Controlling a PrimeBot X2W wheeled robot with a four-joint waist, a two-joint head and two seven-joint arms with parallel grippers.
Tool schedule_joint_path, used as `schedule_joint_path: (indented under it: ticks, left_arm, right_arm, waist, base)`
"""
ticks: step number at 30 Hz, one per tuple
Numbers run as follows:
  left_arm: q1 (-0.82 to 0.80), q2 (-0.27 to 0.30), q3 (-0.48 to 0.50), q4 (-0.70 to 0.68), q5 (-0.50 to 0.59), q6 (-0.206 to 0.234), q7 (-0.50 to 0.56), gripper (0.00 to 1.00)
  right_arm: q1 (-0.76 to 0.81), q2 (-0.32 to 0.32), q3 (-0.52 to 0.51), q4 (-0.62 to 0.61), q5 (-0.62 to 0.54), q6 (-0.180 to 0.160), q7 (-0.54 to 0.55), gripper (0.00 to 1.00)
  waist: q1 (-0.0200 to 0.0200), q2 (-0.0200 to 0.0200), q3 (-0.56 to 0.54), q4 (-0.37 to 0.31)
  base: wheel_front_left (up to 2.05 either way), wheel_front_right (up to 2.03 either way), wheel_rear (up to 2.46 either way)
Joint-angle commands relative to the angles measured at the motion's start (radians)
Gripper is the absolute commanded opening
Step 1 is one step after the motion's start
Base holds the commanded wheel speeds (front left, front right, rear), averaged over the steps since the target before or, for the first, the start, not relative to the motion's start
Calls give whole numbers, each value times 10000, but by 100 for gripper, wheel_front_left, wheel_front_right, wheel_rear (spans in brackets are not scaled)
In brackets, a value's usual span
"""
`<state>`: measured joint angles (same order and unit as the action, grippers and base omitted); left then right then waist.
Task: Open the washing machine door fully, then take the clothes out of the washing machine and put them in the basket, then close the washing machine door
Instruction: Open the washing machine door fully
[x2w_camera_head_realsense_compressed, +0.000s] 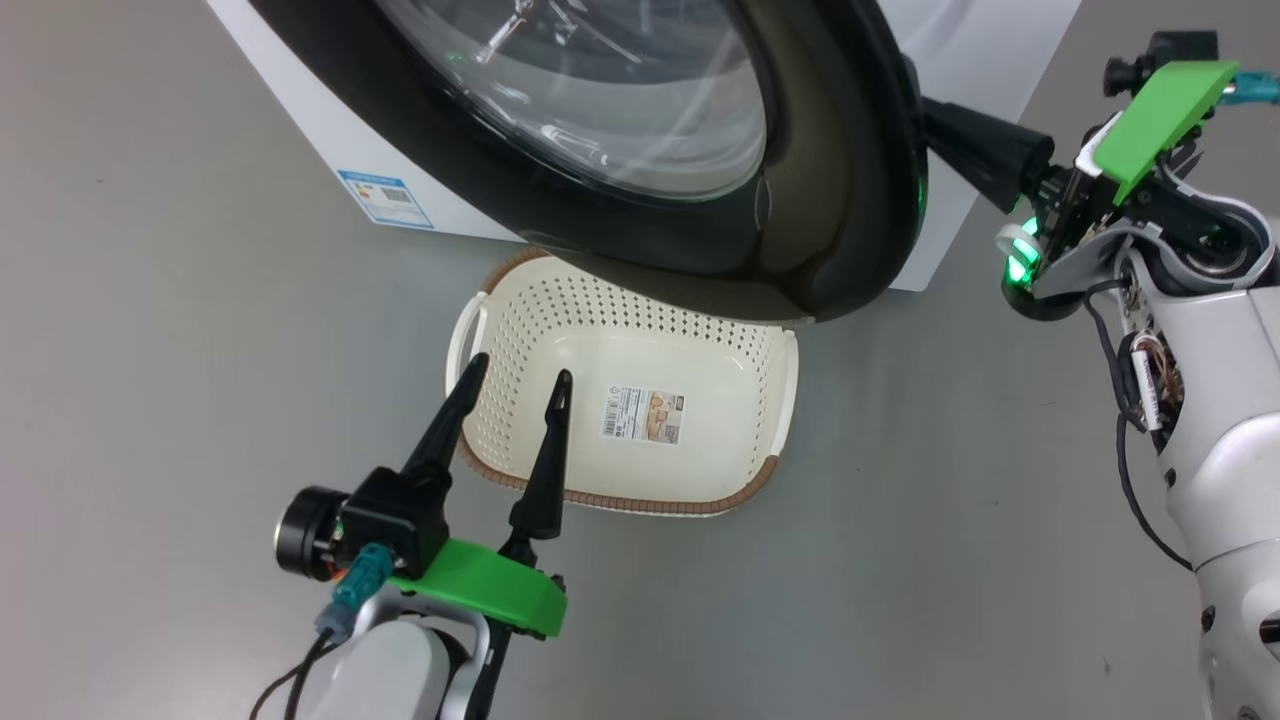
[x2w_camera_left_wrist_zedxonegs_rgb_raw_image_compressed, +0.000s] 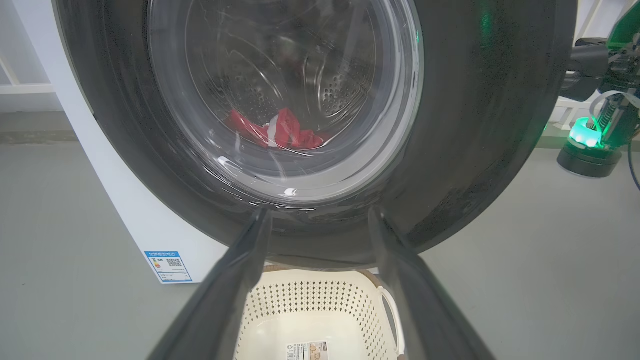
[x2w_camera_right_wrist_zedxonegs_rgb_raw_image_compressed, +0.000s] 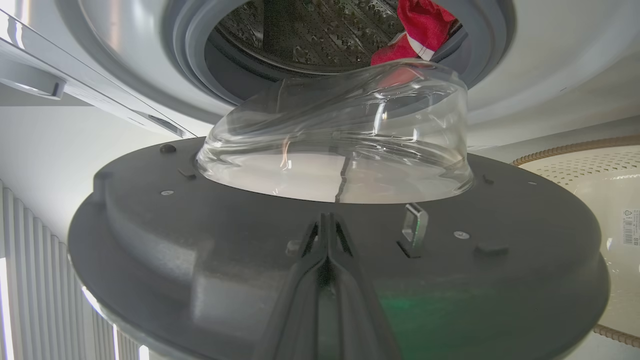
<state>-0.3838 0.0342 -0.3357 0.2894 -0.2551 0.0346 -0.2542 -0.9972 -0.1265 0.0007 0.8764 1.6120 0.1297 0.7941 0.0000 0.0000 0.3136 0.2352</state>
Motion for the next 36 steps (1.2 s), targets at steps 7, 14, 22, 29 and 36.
schedule_joint_path:
  ticks: [7,14,22,29,36]
  left_arm:
    - [177,160,389,-65,156,-83,-76,100]
    - [183,160,394,3,120,-76,-76,100]
    - [276,160,519,142,134,-33,-76,100]
    - [448,160,723,294,183,-10,-76,100]
    - [817,204,1020,330,277,-7,-76,100]
  right_arm:
    - [484,296,-24,-480,171,10,-59,0]
    - [998,362,-436,-1175,154,10,-910,0]
    - [2250,482,-1077,-2468,430,10,-1416,0]
    - [3955,620,-1444,-3922,458,10,-1753,45]
    - [5798,742,-1277,-5345,494,10,-2266,100]
  waist:
    - [0,0,-255,8]
    - [0,0,-387,-62]
    - [0,0,-625,-328]
    - [0,0,-927,-585]
    - [0,0,-1256,-916]
  base:
    - [0,0,0]
    - [0,0,0]
    - [0,0,0]
    - [0,0,0]
    - [0,0,0]
